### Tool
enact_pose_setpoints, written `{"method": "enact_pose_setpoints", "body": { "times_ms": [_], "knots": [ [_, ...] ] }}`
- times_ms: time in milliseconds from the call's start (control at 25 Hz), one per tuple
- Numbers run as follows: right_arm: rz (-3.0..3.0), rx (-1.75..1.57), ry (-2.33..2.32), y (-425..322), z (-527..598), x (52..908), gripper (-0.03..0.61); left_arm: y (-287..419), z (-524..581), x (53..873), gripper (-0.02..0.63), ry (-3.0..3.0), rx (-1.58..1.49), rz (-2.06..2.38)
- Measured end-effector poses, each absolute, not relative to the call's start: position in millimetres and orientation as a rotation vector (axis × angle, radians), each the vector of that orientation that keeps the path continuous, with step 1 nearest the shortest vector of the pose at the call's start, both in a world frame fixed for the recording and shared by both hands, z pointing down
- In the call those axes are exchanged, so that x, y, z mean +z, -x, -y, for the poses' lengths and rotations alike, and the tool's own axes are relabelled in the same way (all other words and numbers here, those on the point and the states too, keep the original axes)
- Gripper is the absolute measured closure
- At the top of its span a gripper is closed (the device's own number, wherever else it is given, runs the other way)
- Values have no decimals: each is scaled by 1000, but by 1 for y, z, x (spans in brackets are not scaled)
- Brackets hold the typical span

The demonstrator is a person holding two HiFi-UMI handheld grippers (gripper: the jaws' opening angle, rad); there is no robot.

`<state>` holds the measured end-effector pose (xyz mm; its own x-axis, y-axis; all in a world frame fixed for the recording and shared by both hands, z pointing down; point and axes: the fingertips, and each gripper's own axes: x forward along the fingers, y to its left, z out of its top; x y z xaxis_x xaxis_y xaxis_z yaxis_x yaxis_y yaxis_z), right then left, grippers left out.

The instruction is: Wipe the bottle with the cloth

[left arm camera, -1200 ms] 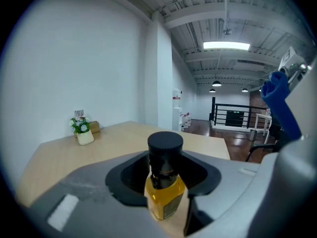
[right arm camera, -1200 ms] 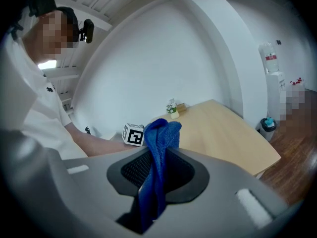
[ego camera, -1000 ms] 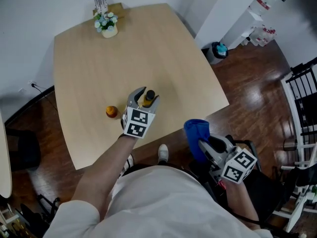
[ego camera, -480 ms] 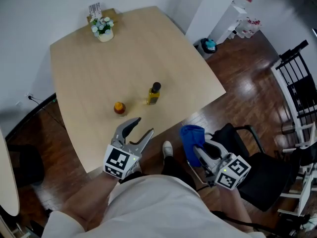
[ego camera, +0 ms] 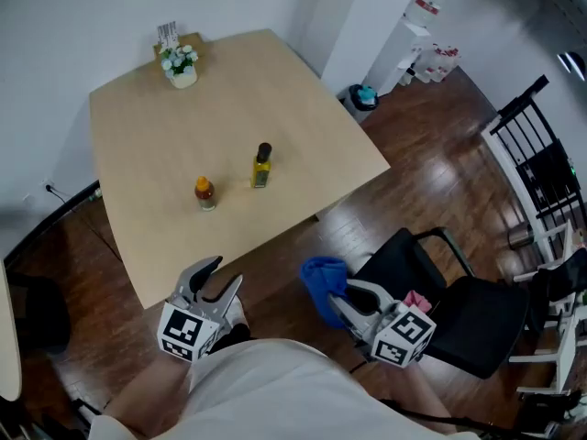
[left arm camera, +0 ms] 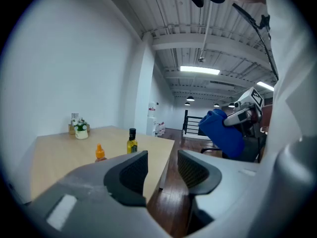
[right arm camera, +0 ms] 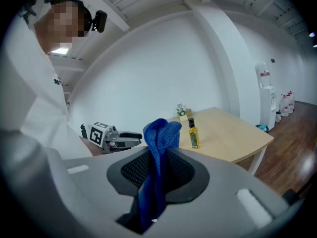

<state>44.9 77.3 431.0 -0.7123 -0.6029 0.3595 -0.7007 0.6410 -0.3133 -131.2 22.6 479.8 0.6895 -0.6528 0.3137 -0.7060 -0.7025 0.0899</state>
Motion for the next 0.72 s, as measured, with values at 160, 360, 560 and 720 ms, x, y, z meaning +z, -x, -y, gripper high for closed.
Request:
{"method": "enact_pose_setpoints", "body": {
  "times_ms": [160,360,560,720],
  "knots": [
    [2654,575,-1055,-73,-138,428,492,103,-81,484,417,-2673,430,1088],
    [2639,592,-1096,-122,-223,448,492,48,-161,483,421,-2714,450,1034],
    [2656,607,-1092,-147,-268,460,492,31,-232,475,425,-2711,509,990],
    [2685,582,-1127,-147,-294,448,492,38,-255,471,425,-2725,564,961]
  ]
}}
